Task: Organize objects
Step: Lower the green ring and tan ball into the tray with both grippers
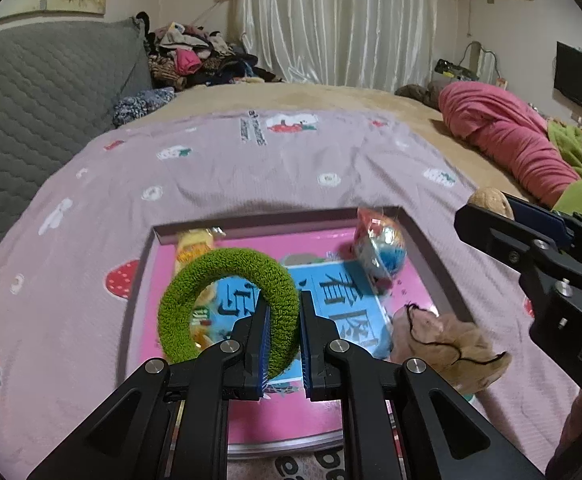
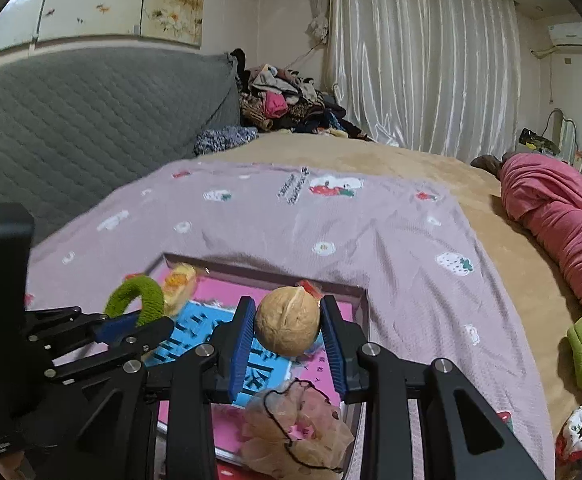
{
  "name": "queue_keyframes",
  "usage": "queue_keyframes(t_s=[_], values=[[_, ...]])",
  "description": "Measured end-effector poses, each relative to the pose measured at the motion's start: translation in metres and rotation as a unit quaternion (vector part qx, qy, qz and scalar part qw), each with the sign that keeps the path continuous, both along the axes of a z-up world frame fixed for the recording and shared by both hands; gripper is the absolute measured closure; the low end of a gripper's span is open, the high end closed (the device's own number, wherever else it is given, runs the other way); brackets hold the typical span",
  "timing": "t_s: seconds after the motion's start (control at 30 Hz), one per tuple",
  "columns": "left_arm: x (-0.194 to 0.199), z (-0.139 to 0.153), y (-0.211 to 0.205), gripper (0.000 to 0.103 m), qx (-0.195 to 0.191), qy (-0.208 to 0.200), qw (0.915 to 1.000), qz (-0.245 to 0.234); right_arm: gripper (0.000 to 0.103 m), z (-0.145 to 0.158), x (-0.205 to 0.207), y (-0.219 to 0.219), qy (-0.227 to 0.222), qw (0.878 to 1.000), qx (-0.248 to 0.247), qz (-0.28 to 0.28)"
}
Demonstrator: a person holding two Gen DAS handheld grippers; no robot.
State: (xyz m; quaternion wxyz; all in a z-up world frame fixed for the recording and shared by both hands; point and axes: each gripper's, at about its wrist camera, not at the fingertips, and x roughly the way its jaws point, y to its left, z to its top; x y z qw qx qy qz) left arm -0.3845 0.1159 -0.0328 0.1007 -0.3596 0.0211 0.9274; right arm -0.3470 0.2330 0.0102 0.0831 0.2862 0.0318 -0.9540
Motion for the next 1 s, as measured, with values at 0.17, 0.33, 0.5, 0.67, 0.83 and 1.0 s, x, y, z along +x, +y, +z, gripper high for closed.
queue_keyframes(t_s=[0.17, 0.33, 0.5, 0.67, 0.83, 1.0], values=[[-0.004, -0.018, 0.008, 0.091, -0.012, -0.002, 0.9999, -0.01, 0.069, -0.021, -0.009, 0.01, -0.009, 1.0, -0.006, -0.006], [-0.007, -0.03, 0.014, 0.091, -0.023, -0.013, 0.9995, -0.016, 0.069, -0.033, -0.017, 0.02, -0.024, 1.0, -0.004, -0.016], [-0.01, -0.037, 0.009, 0.091, -0.014, -0.025, 0.9995, -0.017, 0.069, -0.039, -0.02, 0.021, -0.03, 0.999, -0.001, -0.015], [-0.011, -0.043, 0.008, 0.091, -0.012, -0.03, 0.9993, -0.02, 0.069, -0.046, -0.026, 0.021, -0.038, 0.999, 0.007, -0.018], [-0.015, -0.046, 0.008, 0.091, -0.008, -0.036, 0.9991, -0.023, 0.069, -0.053, -0.028, 0.02, -0.044, 0.999, 0.012, -0.018], [-0.016, -0.049, 0.009, 0.091, -0.018, -0.04, 0.9987, -0.025, 0.069, -0.058, -0.031, 0.02, -0.05, 0.999, 0.014, -0.017]])
